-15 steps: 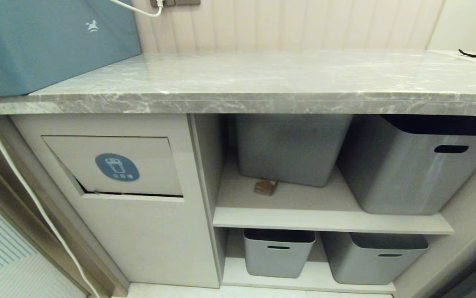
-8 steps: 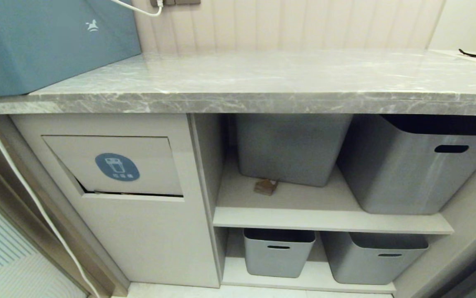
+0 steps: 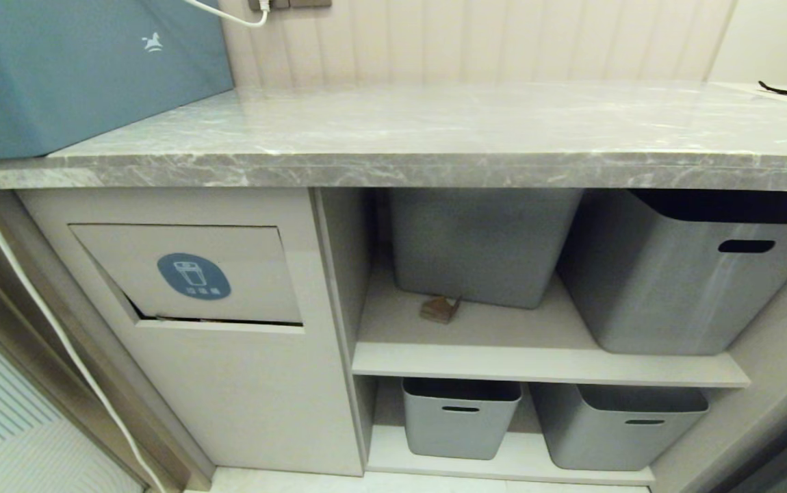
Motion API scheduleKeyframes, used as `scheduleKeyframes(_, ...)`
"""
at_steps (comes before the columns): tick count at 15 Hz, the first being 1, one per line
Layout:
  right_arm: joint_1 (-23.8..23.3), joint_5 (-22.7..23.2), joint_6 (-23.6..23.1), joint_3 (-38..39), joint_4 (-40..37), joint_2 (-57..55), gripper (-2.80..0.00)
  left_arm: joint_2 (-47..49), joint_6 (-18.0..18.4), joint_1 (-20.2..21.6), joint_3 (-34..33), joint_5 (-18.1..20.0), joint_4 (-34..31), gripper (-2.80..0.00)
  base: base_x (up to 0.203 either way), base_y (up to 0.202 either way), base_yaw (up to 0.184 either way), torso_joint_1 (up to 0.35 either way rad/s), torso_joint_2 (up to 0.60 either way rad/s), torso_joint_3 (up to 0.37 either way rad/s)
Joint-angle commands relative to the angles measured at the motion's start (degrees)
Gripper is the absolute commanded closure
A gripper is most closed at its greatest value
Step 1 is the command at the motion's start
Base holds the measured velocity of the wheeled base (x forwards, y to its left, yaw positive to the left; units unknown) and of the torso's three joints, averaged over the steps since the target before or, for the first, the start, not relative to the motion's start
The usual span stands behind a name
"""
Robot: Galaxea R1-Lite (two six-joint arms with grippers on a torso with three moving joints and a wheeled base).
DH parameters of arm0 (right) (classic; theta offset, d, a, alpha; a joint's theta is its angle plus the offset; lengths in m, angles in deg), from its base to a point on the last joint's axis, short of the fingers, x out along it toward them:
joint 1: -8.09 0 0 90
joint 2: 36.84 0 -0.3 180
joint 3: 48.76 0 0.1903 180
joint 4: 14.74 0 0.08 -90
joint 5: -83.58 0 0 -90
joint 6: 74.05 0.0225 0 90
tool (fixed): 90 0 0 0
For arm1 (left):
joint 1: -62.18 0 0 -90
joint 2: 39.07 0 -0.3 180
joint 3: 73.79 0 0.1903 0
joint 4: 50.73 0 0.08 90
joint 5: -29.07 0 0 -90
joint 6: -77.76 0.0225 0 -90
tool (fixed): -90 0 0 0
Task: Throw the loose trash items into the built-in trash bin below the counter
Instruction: Pick up the garbage
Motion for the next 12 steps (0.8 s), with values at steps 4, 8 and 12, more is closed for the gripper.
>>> scheduleKeyframes(4, 0.1, -0.1, 0.7, 0.0, -0.1, 0.0, 0.00, 0.0, -0.2, 0.0, 0.0, -0.1, 0.0, 0.00, 0.000, 0.000, 0.000, 0.000, 0.00, 0.000)
scheduleKeyframes(8, 0.1, -0.1, 0.7, 0.0, -0.1, 0.0, 0.00, 0.0, -0.1, 0.0, 0.0, 0.0, 0.0, 0.00, 0.000, 0.000, 0.000, 0.000, 0.00, 0.000)
scheduleKeyframes(12, 0.0, -0.1, 0.7, 0.1, -0.1, 0.0, 0.00, 0.0, -0.1, 0.0, 0.0, 0.0, 0.0, 0.00, 0.000, 0.000, 0.000, 0.000, 0.00, 0.000)
